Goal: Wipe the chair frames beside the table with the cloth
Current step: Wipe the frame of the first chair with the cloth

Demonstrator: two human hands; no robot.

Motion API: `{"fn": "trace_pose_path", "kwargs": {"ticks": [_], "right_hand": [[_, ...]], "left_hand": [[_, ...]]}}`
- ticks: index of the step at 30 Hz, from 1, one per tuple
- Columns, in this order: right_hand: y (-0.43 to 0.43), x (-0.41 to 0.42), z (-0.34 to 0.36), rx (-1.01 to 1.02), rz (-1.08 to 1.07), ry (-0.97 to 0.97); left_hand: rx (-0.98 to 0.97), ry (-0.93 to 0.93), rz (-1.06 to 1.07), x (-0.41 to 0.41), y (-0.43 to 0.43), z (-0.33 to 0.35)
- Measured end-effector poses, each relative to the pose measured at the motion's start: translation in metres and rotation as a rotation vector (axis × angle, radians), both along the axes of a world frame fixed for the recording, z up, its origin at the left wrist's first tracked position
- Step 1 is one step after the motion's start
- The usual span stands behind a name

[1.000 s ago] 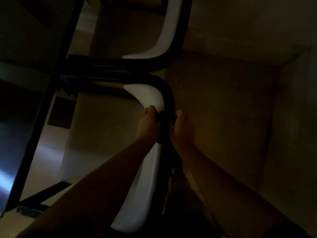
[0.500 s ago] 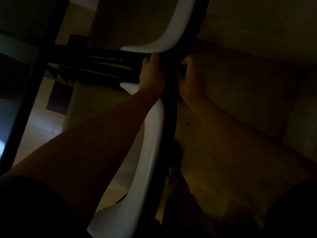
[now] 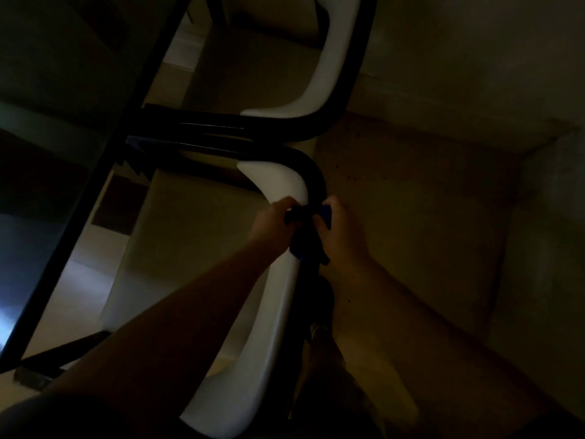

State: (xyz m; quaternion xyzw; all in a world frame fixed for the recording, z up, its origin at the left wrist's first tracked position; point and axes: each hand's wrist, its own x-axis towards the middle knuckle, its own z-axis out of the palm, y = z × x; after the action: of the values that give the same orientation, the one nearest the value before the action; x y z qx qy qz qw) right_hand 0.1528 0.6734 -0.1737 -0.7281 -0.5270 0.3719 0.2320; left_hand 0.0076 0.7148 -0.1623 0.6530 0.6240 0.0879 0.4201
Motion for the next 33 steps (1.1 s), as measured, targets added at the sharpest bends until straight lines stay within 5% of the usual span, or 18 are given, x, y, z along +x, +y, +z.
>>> {"fn": "trace_pose_path", "kwargs": {"ticks": [17, 33], "right_hand": [[-0.260, -0.107, 0.010, -0.204, -0.028, -0.035], [-0.299, -0.125, 0.005, -0.243, -0.039, -0.040]], "left_hand": [[-0.097, -0.133, -0.123, -0.120, -0.245, 0.003], [-0.078, 0.016, -0.103, -0.130, -0.293, 0.002]]}}
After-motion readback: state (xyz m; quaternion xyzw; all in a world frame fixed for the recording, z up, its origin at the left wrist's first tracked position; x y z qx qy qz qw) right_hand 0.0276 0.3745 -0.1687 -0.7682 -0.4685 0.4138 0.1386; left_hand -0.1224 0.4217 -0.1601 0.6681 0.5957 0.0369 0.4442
